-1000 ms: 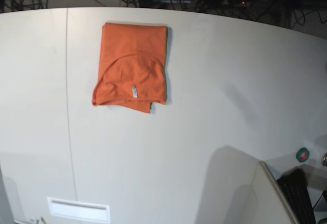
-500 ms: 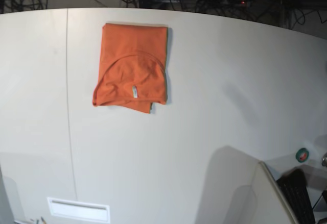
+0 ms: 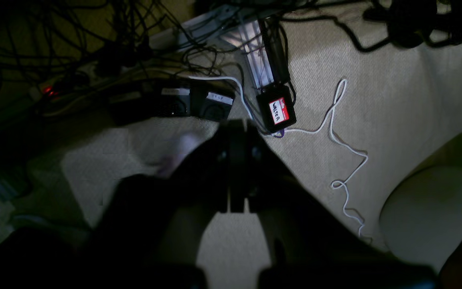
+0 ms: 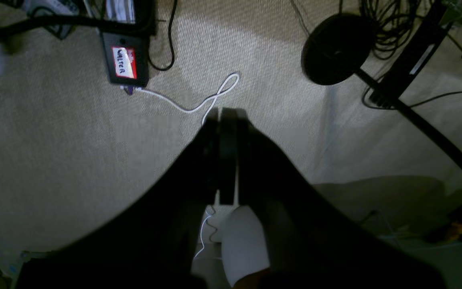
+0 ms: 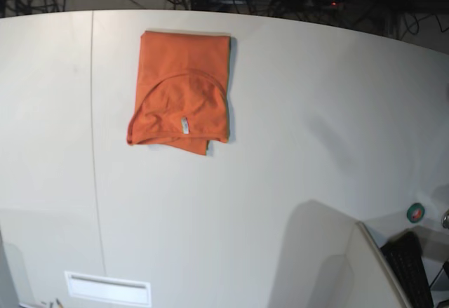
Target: Layout the t-shirt on the table in an organized manner, then fold the t-shirt properly
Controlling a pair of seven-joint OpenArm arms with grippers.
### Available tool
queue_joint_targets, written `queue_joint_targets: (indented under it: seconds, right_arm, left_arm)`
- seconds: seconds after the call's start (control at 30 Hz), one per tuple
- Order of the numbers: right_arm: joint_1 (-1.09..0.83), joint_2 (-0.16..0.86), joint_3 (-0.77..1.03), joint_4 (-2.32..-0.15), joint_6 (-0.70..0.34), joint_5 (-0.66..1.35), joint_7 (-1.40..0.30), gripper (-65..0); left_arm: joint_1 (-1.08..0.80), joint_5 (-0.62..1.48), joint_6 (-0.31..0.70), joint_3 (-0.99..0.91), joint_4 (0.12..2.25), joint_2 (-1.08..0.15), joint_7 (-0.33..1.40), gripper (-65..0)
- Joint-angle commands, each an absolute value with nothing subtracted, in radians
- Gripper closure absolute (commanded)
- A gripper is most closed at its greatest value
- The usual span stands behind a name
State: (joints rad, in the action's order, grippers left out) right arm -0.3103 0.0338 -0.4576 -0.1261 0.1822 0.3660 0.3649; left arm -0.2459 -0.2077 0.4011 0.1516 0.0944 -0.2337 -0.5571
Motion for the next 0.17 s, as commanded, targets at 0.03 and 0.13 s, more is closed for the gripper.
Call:
queue_joint_targets:
  seconds: [0.03,0.13]
  right_arm:
    - [-0.318,0.039,-0.456,-0.162,0.183,0.371,0.374,0.0]
    - [-0.298,0.058,-0.456,-0.176,0.183,0.371,0.372,0.0]
  left_arm:
    - [-0.226,-0.206,0.407,0.153,0.093,-0.243,-0.567,0.0]
    - [-0.205,-0.206,0.407,0.151,0.094,-0.240,-0.567,0.0]
